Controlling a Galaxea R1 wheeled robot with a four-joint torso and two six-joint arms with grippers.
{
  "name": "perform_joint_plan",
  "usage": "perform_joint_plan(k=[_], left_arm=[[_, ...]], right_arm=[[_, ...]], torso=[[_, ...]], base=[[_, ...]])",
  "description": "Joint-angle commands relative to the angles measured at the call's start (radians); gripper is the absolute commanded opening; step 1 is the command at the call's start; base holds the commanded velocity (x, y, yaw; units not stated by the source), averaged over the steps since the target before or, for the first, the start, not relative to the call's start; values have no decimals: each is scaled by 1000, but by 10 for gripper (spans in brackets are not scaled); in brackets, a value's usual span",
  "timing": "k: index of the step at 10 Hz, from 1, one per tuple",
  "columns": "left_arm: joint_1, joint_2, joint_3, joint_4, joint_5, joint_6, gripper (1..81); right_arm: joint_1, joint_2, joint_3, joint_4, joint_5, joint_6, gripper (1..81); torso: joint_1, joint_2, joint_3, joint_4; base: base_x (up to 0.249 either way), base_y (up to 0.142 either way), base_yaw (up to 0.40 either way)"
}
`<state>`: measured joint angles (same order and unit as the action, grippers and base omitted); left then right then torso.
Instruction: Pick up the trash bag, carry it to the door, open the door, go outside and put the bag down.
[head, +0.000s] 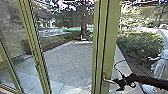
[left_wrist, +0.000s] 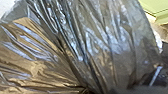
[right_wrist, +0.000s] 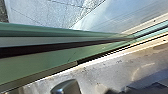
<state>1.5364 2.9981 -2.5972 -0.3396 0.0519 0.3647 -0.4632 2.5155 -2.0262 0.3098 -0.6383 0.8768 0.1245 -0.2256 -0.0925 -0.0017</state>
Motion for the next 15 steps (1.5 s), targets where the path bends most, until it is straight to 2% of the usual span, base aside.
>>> perform_joint_plan(k=[1, 2, 5, 8, 11, 15], left_arm=[[-40, 10, 11, -7, 77, 2, 10], [-40, 10, 11, -7, 77, 2, 10], [-40, 13, 11, -7, 75, 2, 10], [-40, 15, 8, -7, 75, 2, 10], [-40, 13, 8, -7, 75, 2, 10], [-37, 15, 3, -7, 80, 2, 10]], right_arm=[[77, 38, -54, -14, -100, 10, 811], [65, 45, -72, -24, -121, 10, 811], [43, 54, -75, -35, -127, 10, 811], [40, 111, -130, -51, -161, 11, 811], [10, 196, -241, -55, -161, 7, 811], [-30, 237, -236, -47, -134, 10, 811]], torso=[[0, 0, 0, 0], [0, 0, 0, 0], [-1, 0, 1, 0], [-1, -1, 2, 0], [-1, -1, 2, 0], [-2, -1, 2, 0]], base=[[0, 0, 0], [0, 0, 0], [0, 0, 0], [0, 0, 0], [0, 0, 0], [0, 0, 0]])
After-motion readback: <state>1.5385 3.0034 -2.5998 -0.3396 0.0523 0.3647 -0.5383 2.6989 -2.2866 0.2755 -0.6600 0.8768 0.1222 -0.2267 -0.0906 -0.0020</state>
